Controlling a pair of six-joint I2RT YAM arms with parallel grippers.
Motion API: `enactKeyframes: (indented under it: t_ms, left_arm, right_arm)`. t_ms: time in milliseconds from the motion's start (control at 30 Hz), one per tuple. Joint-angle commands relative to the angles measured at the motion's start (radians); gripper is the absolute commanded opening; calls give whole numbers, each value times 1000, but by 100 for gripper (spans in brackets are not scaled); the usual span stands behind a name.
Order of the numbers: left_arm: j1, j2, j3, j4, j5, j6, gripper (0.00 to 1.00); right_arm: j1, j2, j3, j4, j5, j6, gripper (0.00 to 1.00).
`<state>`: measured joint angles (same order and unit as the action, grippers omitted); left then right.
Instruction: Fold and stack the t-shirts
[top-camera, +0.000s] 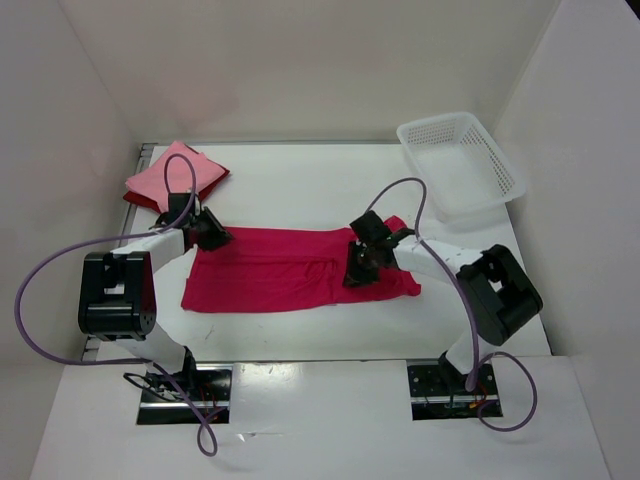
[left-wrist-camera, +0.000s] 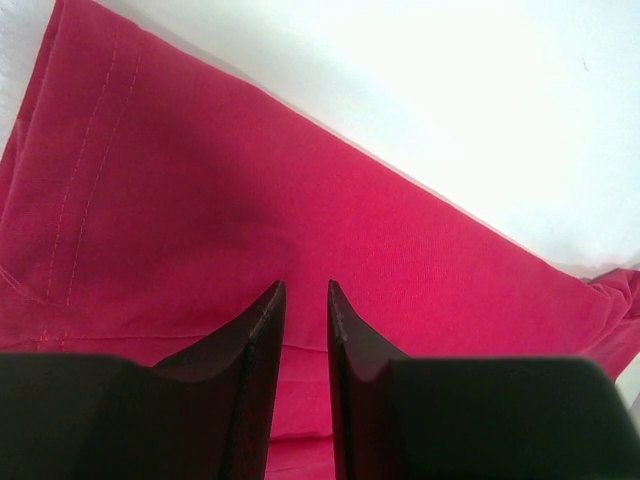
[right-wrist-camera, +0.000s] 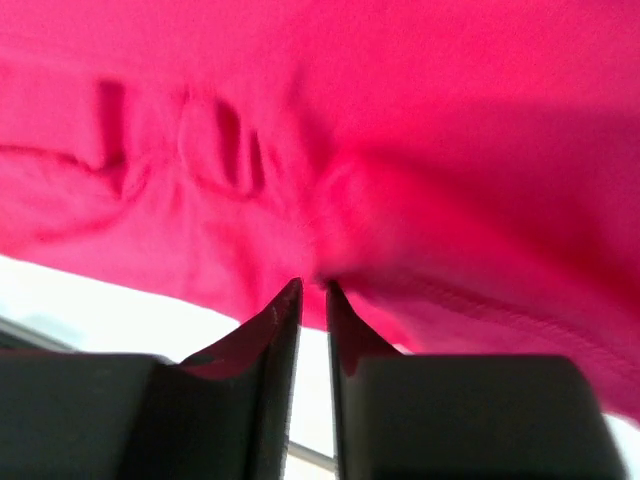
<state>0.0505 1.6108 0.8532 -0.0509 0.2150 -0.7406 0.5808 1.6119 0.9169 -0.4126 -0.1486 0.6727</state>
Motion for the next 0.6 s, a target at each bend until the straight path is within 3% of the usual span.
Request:
enactKeyframes:
  t_ms: [0,167,333,467,567]
  left_arm:
    - [-3,6,46,33,14,-9,30]
    - [-3,6,67,13,14,-9,30]
    - [-3,-12,76,13,23,-9,30]
    - [-3,-12,67,13,23,1,30]
    - [-3,-12,58,13,34,1,30]
  right_arm:
    - [34,-56,-22,15,-28,62,30]
    - [34,-109,45,-40,-45,33,34]
    - [-53,-144,126,-94,10,-13,33]
    - [-62,-91,194,-106,173,-64,33]
    - [-91,-28,233,-92,233,-96,40]
